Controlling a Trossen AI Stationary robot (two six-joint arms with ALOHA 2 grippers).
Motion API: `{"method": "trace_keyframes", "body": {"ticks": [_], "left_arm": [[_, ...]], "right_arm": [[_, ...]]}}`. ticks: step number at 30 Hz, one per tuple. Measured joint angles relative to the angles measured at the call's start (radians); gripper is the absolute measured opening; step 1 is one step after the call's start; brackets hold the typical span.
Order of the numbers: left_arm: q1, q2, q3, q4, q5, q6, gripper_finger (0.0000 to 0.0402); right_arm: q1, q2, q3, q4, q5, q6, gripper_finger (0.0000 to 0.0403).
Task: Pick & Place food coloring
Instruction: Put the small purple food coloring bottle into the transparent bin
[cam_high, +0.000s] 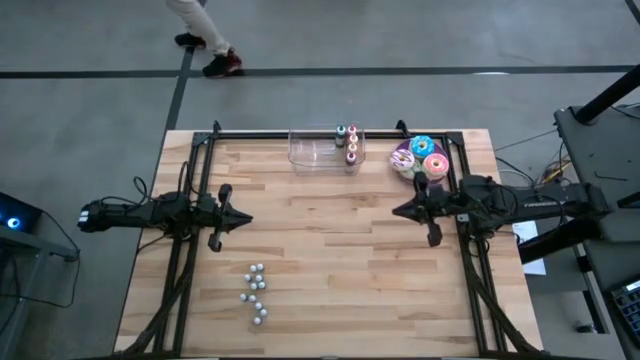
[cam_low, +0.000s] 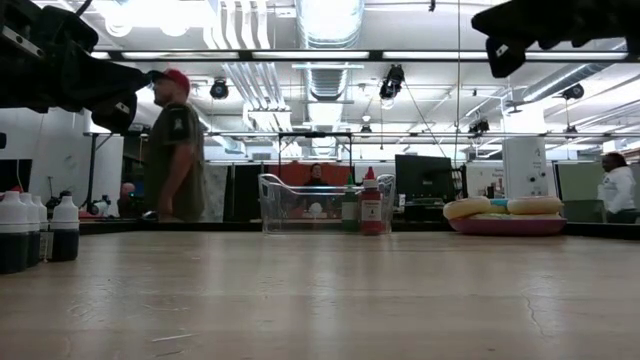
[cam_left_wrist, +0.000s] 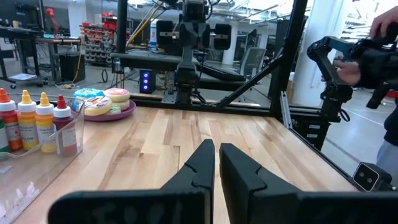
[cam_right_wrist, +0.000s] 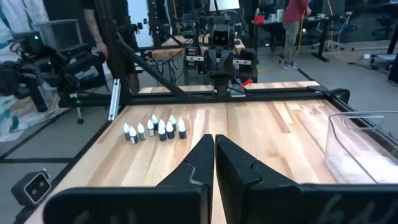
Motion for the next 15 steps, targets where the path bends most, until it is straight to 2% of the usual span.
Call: {"method": "trace_keyframes", "body": {"ticks": [15], "left_arm": [[0.0,0.0,0.0,0.0,0.0,0.0,0.0]], "right_arm": [[0.0,-0.106,-0.195,0.2,0.001,0.0,0.0008]]}}
